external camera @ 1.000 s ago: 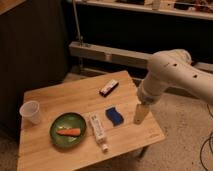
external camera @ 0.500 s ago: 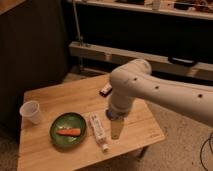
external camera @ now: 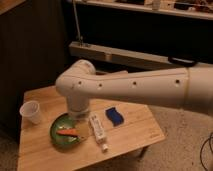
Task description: Move the arm in a circular motion
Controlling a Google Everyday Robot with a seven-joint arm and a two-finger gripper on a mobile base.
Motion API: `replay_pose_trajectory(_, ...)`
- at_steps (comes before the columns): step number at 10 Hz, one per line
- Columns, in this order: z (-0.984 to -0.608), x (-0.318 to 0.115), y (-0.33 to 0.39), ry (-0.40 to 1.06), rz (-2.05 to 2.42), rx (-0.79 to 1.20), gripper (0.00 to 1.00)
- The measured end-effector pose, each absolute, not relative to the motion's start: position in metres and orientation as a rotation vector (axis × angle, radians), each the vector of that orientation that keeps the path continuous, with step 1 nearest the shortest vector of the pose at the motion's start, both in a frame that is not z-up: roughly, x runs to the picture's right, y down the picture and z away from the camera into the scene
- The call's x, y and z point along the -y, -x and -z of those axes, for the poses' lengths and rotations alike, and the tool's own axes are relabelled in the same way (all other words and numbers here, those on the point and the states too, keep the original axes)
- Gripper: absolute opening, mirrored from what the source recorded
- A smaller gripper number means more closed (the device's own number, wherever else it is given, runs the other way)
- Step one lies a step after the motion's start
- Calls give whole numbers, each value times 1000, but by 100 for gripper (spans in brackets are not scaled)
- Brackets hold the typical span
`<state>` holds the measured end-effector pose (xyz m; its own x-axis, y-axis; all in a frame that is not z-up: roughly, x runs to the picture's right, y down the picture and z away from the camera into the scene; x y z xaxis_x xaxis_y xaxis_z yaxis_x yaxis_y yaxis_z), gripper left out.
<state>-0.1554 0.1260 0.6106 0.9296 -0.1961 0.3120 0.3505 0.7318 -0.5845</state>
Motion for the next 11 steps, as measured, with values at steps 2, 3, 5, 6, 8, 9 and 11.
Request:
replay_pose_trajectory(2, -625, -95, 195, 662, 340, 230, 80)
replay_pose_trajectory(3, -636, -74, 212, 651, 342, 216, 80)
replay_pose_trajectory(5, -661, -32, 227, 639, 324, 187, 80)
replay_pose_trajectory(6, -676, -11, 226, 640, 297, 174, 80)
replay_pose_trajectory(8, -703, 25, 214, 642, 225, 147, 80)
replay_pose_trajectory(9, -712, 36, 205, 648, 187, 138, 80)
replay_pose_trajectory(11, -726, 51, 179, 657, 104, 118, 80)
